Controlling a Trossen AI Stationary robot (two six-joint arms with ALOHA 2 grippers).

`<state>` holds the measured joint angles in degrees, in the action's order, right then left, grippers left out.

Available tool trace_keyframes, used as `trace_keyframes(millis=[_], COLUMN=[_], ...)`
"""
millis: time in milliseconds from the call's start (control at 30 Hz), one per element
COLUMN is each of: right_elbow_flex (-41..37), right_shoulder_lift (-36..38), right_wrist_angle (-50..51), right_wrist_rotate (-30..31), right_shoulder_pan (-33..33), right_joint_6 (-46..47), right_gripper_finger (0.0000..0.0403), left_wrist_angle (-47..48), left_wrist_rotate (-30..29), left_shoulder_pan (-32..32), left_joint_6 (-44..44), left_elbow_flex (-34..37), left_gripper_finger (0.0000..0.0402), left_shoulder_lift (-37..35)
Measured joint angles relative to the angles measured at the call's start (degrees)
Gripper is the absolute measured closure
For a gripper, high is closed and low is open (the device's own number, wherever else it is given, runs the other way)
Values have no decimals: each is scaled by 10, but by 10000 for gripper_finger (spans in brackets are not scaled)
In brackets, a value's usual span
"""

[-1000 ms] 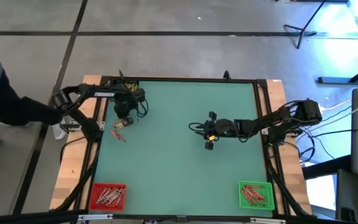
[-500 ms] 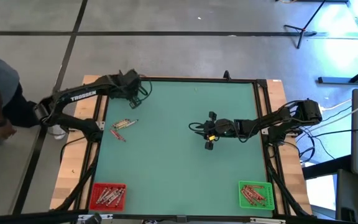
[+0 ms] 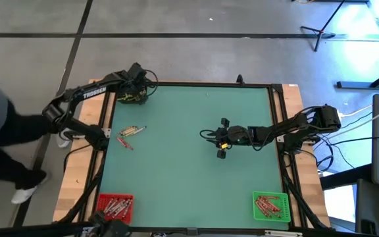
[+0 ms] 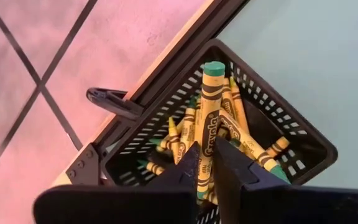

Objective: Sort crayons
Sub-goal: Put the top green crayon into the black bin, then put the top red crayon into the green bin

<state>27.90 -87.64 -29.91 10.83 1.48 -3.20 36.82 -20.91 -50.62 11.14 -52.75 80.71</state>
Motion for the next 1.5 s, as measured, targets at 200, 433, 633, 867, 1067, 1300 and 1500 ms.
trace_keyframes(millis=[200,433,633,867,1067,1300,1500], right_elbow_flex=[0,0,0,0,0,0,0], right_shoulder_lift=[0,0,0,0,0,0,0], right_wrist_angle=[0,0,0,0,-2,-4,-5], right_wrist_rotate=[0,0,0,0,0,0,0], right_shoulder_pan=[0,0,0,0,0,0,0], right_joint_6=[0,-1,-1,-1,-1,-1,-1], right_gripper_finger=[292,292,292,292,292,292,292], left_wrist_angle=[0,17,38,143,202,214,215], left_wrist_rotate=[-10,-19,4,100,101,96,90], left_shoulder_pan=[-4,5,86,214,291,304,266], left_joint_6=[1,-15,-11,-85,-185,-229,-230], left_elbow_flex=[0,0,0,0,17,59,89], left_gripper_finger=[371,303,285,286,286,286,286], left_shoulder_lift=[3,-3,-55,-94,-87,-87,-79])
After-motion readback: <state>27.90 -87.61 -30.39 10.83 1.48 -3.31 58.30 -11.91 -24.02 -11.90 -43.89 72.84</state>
